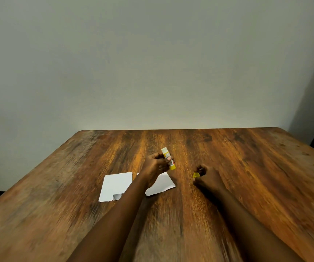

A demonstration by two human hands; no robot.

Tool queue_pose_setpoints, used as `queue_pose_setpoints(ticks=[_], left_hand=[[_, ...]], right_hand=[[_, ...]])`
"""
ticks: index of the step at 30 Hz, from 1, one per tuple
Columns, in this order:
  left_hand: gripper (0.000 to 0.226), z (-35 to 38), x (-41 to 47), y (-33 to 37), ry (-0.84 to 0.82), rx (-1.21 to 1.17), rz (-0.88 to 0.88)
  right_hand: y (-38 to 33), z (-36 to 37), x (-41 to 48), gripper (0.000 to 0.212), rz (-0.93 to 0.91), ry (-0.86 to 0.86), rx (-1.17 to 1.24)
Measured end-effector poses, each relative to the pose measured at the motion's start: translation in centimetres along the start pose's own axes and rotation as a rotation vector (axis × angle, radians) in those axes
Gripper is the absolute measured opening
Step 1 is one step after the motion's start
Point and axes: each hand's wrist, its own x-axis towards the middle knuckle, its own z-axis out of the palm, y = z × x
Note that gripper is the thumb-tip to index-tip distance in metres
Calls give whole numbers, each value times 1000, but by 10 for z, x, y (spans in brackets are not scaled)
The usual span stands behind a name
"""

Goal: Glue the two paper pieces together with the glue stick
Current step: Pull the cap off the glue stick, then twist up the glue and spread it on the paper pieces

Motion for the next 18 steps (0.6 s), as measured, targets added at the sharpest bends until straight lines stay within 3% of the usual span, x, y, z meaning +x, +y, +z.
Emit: queue_pose_setpoints(ticks=[9,14,18], left_hand=[[14,5,-6,-1,84,24,44],[32,9,-4,4,182,109,77],[28,19,-2,9,245,105,108]], right_hand=[[9,6,-5,49,-63,-5,-105],[-18,26,-19,33,-223,159,41],[-41,41,-29,30,-292,122,161]])
